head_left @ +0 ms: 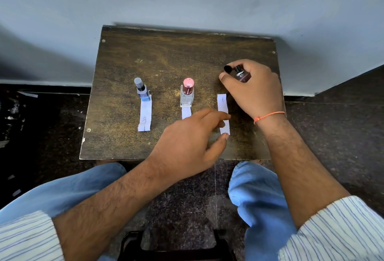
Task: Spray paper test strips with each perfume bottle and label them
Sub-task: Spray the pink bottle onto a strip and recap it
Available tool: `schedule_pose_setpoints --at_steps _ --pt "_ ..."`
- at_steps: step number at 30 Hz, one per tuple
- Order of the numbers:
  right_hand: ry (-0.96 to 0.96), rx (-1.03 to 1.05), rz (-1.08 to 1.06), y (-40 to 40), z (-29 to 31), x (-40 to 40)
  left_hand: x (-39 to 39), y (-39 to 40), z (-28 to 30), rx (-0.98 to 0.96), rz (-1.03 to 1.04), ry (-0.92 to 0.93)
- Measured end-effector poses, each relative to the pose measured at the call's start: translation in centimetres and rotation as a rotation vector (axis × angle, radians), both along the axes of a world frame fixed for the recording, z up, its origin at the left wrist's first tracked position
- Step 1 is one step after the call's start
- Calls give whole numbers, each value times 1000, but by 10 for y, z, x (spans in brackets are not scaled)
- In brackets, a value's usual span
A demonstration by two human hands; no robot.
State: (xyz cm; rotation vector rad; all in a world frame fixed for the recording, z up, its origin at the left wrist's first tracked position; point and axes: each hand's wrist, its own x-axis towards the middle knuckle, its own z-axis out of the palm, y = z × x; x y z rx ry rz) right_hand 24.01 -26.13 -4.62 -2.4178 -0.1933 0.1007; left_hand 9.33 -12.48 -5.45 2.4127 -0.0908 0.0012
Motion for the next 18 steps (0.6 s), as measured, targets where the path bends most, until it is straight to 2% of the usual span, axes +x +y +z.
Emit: schedule_pose_setpoints --at_steps 8,13,18 --pt "105 533 38 13 8 -27 8 0 4 -109 121 5" --pt "95 699 42 18 9 -39 12 -10 5 -145 156 -13" --pt "121 789 75 15 11 -44 18 -19 5 -281 199 -6"
